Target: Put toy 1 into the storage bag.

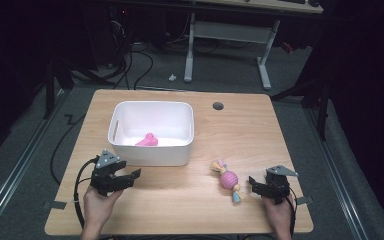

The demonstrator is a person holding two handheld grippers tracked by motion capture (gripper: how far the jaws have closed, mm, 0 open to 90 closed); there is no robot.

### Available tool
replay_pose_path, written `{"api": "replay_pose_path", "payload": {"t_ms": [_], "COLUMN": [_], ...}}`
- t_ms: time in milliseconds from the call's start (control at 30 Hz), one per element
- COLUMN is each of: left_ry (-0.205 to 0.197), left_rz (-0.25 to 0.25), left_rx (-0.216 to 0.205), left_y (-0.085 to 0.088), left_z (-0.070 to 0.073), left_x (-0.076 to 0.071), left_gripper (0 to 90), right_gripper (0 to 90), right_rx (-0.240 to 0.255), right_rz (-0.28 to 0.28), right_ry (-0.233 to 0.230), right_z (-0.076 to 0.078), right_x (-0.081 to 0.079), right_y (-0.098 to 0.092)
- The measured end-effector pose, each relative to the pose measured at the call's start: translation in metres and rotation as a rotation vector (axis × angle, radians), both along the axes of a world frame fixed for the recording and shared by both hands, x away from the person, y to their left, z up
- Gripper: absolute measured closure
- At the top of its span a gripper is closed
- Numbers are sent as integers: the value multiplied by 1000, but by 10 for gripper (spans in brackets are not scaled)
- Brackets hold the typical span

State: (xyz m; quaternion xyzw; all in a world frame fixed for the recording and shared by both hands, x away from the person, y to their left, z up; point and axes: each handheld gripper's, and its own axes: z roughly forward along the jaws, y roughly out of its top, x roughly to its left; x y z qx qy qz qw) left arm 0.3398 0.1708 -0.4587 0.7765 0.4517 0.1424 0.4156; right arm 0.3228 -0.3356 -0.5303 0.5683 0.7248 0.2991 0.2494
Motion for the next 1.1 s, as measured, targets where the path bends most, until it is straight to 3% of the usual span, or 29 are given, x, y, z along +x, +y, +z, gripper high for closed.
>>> {"api": "replay_pose_path", "payload": {"t_ms": [267, 633, 800, 1100], "left_ry": [-21, 3, 14, -19], "left_rz": [57, 42, 42, 57], "left_rx": [43, 99, 125, 142], "left_y": [-7, -25, -29, -31], "left_z": [-23, -62, -71, -76], "left_x": [1, 6, 11, 15], "left_gripper": [364, 363, 355, 371], "right_gripper": [245, 245, 245, 245], "right_rx": [0, 0, 0, 0], "right_rz": [-1, -2, -2, -2], "right_ry": [0, 0, 0, 0], "right_z": [0, 0, 0, 0], "right_x": [0, 0, 0, 0], "right_y": [0, 0, 0, 0]}}
